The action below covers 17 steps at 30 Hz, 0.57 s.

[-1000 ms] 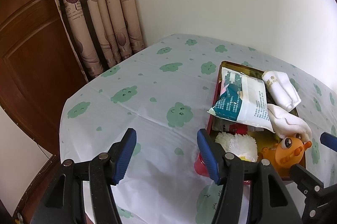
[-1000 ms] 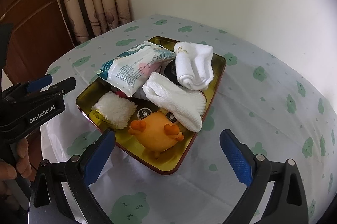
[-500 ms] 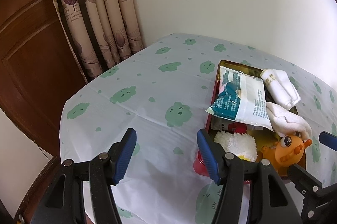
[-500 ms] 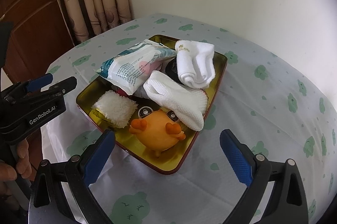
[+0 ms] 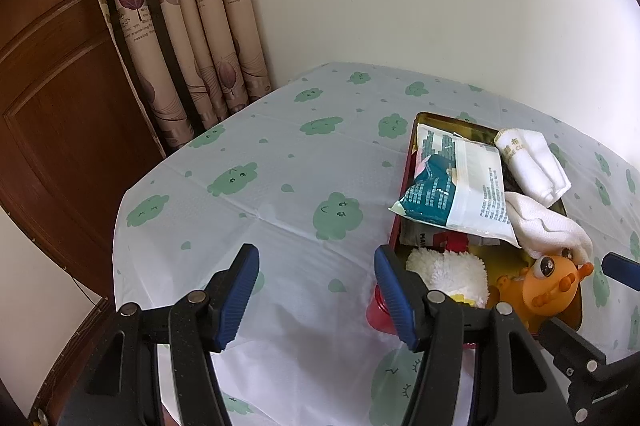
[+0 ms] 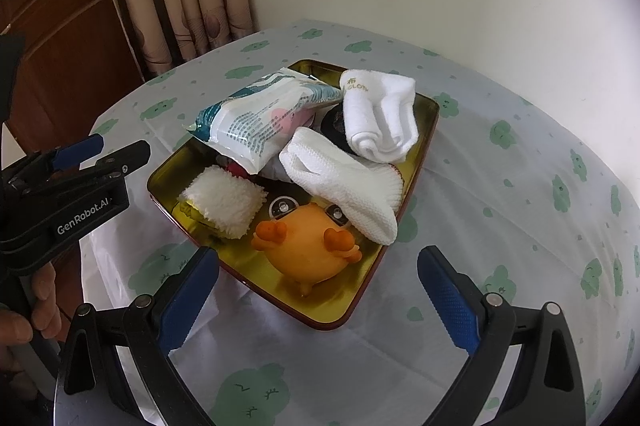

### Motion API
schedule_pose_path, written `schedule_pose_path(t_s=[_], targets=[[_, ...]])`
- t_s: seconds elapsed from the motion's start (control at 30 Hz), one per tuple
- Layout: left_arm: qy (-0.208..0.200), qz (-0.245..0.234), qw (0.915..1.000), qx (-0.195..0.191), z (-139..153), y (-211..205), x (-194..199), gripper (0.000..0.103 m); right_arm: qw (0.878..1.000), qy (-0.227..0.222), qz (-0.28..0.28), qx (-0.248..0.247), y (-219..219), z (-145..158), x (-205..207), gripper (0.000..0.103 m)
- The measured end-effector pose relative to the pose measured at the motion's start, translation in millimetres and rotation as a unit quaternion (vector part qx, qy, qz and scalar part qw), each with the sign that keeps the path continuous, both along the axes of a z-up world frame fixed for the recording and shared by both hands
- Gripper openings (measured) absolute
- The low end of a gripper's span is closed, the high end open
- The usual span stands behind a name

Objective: Organize soft objects

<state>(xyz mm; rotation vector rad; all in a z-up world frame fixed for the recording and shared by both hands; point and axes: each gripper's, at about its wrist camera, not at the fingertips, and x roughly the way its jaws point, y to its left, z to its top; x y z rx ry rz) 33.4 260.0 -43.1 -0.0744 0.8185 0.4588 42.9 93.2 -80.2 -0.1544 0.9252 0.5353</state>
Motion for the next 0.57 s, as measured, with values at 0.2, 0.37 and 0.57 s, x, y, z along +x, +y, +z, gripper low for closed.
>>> schedule_pose_path(t_s=[0.2,0.37,0.57], targets=[[0.001,0.0,1.0,0.001,-0.6,-1.2,-0.7,0.062,1.0,0.001,0.001,0.0,1.8,-0.1,-0.6,0.098],[-0.003,-0.002,1.0,0.0,-0.2,-2.0,0.0,0.062,1.0,0.002,0.0,0.0,1.5,0.0,-0.5,0.098],[-0.004,-0.001,1.0,0.001,-0.2,-2.9,1.8,0.062,1.0,0.001,0.003,-0.001,3.6,1.8,-2.4,0.098]])
